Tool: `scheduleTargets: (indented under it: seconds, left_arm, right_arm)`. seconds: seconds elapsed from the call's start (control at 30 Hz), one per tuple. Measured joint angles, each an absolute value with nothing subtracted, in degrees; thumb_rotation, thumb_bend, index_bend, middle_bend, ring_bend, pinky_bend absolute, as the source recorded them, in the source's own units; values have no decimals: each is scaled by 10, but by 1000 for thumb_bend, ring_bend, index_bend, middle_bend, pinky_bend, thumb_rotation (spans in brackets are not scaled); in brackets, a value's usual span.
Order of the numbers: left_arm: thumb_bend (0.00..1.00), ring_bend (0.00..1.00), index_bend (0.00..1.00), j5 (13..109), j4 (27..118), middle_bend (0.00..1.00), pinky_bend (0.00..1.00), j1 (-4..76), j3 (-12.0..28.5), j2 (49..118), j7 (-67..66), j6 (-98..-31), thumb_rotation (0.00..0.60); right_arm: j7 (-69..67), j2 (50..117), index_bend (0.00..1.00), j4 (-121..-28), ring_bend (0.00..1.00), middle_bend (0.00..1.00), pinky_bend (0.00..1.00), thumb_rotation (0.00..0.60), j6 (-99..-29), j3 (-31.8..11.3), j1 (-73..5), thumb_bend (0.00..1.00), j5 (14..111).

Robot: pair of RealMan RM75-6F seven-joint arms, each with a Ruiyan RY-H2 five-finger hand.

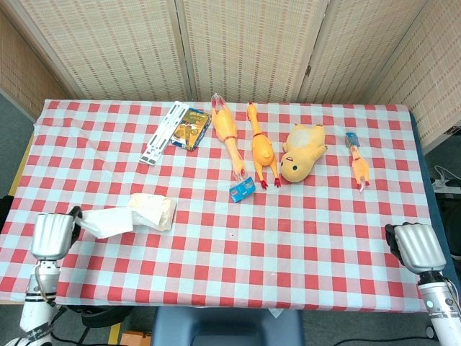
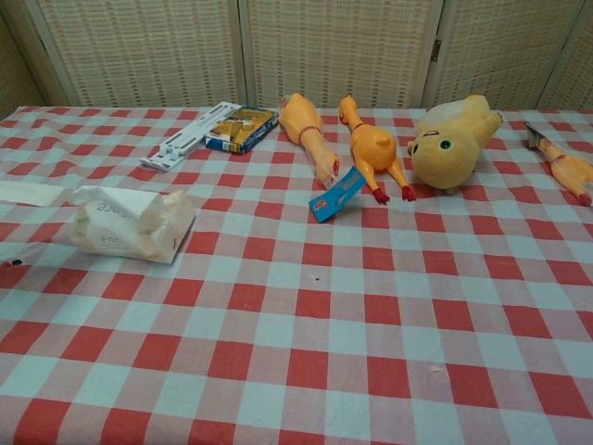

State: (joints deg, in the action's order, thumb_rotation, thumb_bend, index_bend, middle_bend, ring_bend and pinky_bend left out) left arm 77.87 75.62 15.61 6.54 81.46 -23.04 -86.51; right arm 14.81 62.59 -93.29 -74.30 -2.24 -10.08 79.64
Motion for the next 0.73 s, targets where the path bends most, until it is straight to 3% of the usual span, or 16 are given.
scheduleTargets:
  seconds: [0.23, 0.53, 0.73]
  left_arm:
    - [534, 902, 641, 766, 774, 899, 951, 129, 54, 800, -229, -868, 600]
    - [468, 780, 284, 787, 780, 665, 914, 114, 37, 797, -190, -866, 600]
    - [444, 712, 181, 800, 804, 550, 888, 104, 22, 775, -156, -855, 600]
  right_arm:
    - [160, 630, 862, -932, 614, 725, 651, 600, -736, -20, -103, 918, 793]
    - [171, 634, 862, -930, 614, 725, 651, 600, -728, -21, -107, 918, 786]
    - [174, 637, 862, -929, 614, 725, 651, 600, -724, -22, -110, 918, 781]
